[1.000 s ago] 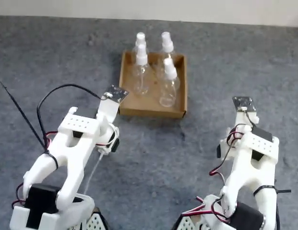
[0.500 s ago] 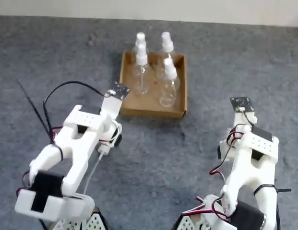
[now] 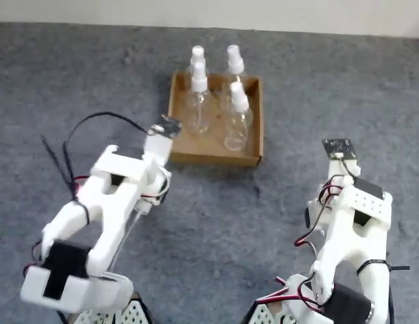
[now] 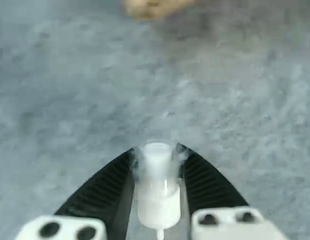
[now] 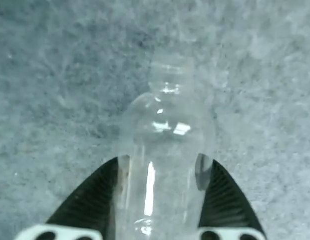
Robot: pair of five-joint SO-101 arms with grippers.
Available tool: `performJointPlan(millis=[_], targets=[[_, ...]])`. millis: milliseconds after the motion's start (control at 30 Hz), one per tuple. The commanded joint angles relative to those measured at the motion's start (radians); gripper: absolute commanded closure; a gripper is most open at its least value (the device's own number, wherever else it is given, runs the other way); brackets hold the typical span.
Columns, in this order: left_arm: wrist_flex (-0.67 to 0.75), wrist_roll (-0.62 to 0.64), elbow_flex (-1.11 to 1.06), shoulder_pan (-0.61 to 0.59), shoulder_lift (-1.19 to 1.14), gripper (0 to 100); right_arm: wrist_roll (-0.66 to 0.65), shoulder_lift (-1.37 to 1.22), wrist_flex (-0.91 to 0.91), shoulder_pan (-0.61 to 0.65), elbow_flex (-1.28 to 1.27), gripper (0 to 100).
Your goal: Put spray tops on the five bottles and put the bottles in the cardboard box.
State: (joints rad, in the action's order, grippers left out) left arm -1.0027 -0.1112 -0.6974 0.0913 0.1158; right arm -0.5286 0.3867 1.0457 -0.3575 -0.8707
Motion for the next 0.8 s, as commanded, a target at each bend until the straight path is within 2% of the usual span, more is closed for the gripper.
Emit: performJointPlan(millis=[0, 100, 433, 767], targets=[[-0.077, 0.028, 0.033, 0.019, 0.166, 100, -0.012, 0.004, 0.012, -0.013, 0.077, 80.2], [-0.124, 0.035, 0.033, 0.019, 0.236, 100, -0.012, 0.002, 0.015, -0.016, 0.127, 74.9], [-0.129, 0.04, -0.044, 0.016, 0.274, 100, -0.021, -0.008, 0.084, -0.018, 0.275, 74.8], [-0.124, 0.04, -0.042, 0.018, 0.274, 100, -0.049, -0.259, 0.117, -0.001, 0.36, 74.9]])
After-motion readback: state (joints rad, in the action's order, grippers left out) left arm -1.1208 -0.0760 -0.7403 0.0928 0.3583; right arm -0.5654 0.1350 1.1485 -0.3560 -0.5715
